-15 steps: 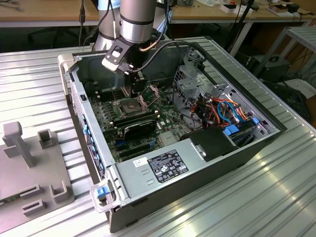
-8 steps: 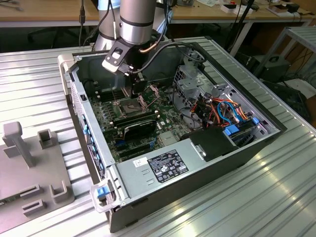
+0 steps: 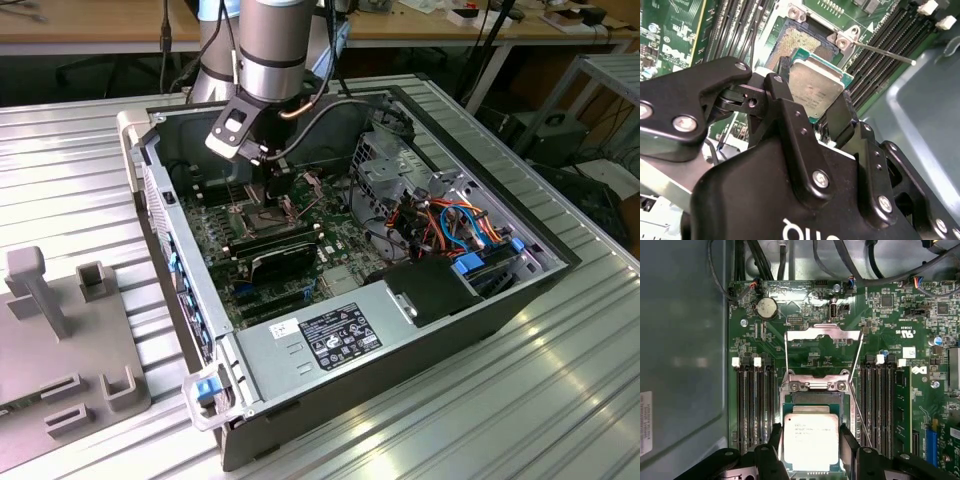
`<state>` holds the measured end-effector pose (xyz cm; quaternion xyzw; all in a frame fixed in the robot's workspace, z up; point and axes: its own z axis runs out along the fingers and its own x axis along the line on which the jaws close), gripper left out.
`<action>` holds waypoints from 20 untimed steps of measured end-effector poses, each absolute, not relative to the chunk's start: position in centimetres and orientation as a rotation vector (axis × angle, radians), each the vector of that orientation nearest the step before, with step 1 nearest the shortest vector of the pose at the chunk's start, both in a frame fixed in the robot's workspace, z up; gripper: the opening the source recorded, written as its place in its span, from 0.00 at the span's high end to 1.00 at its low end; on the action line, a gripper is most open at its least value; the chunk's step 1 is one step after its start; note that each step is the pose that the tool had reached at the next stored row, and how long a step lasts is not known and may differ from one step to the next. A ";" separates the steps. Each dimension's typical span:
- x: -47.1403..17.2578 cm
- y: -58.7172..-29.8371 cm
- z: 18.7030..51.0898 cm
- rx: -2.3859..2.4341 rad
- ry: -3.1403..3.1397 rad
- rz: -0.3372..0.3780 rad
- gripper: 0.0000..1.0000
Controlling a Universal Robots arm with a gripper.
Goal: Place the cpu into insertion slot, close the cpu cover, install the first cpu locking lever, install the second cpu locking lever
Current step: 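Place the cpu into insertion slot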
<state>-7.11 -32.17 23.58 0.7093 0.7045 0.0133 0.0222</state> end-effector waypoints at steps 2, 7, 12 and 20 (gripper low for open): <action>-7.1 -32.2 23.3 2.190 2.190 0.042 0.46; -7.1 -32.3 22.5 2.186 2.193 0.043 0.46; -7.1 -32.8 22.3 2.186 2.193 0.043 0.46; -7.1 -32.8 21.6 2.186 2.193 0.043 0.46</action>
